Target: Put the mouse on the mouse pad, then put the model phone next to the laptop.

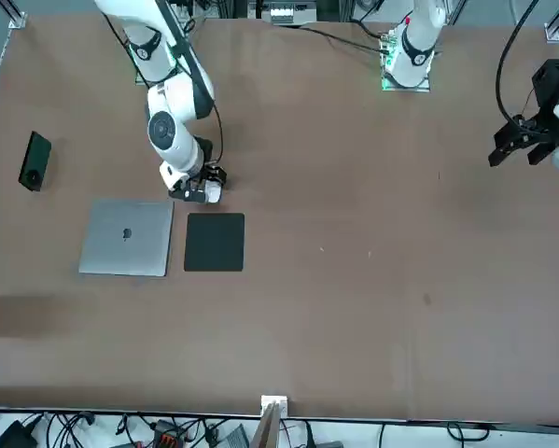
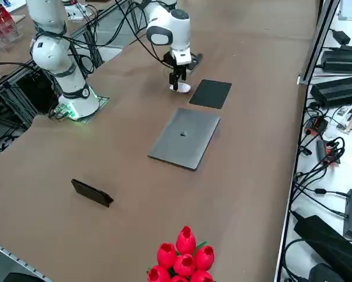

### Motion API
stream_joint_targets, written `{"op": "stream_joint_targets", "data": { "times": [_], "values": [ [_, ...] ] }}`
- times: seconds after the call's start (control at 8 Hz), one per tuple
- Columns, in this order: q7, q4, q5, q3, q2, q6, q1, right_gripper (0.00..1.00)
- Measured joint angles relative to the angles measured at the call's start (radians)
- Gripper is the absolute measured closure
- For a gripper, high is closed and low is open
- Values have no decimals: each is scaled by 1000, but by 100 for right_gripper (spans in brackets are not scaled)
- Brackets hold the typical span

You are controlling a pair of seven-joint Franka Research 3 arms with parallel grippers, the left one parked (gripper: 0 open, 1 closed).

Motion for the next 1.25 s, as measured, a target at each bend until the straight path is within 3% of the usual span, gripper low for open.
{"op": "stream_joint_targets", "data": {
  "times": [1.25],
  "values": [
    [9, -5, 0, -1, 22, 52, 2, 0]
  ]
}}
